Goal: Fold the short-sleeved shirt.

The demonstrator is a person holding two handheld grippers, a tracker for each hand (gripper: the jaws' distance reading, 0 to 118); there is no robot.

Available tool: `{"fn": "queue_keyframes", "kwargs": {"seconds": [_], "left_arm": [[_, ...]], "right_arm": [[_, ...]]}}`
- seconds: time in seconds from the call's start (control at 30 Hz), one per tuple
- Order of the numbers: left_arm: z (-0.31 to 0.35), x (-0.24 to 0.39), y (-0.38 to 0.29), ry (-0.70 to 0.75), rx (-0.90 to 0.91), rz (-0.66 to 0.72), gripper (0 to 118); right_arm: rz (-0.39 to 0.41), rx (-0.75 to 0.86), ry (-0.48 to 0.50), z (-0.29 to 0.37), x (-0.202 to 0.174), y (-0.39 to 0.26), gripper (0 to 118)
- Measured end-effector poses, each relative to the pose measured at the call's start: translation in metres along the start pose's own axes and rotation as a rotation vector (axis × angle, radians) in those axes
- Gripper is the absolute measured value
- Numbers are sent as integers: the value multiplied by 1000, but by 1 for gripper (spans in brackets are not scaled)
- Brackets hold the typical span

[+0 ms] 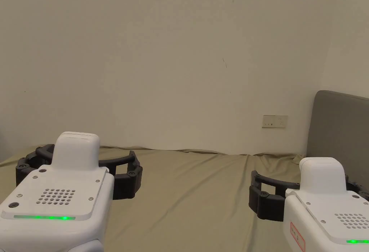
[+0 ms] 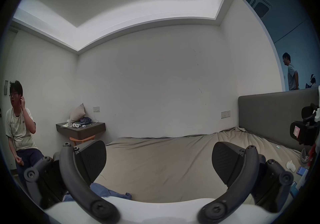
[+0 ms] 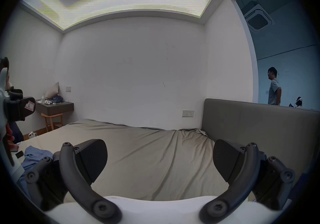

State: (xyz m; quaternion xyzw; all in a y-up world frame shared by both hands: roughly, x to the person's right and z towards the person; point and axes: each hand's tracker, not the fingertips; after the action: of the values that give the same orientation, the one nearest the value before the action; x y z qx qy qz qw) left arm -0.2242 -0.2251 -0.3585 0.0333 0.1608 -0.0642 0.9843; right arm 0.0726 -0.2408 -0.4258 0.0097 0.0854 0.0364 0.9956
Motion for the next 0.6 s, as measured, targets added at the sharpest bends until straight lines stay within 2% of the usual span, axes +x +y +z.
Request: {"fn": "queue_keyframes", "kwargs": {"seconds": [0.2,0.23,0.27,0.3,0.33,0.37,0.4,0.47,0.6], "left_arm": [[-1,3,-8,23,15,-31,118],[0,3,-9,21,11,-37,104],[0,4,-9,20,1,-48,48],[0,5,-11,27,2,-50,0],[-2,6,-13,40,-1,-43,0],[-2,5,-16,57,-14,-38,0],[-2,4,-18,14,-33,-34,0],[-2,4,-22,3,-60,-41,0],[6,-6,-29,42,-72,-61,0]], "right_arm": [[-16,-7,-21,3,2,-1,118],[-5,-10,-12,3,1,-1,117],[24,-28,-7,5,-1,-3,100],[41,-25,-7,7,-4,-5,59],[59,-10,-32,9,-7,-8,4],[66,-3,-63,9,-10,-11,2],[50,-1,-109,9,-10,-14,2],[-6,-28,-8,9,-7,-14,2],[5,-47,6,3,-17,-15,2]]}}
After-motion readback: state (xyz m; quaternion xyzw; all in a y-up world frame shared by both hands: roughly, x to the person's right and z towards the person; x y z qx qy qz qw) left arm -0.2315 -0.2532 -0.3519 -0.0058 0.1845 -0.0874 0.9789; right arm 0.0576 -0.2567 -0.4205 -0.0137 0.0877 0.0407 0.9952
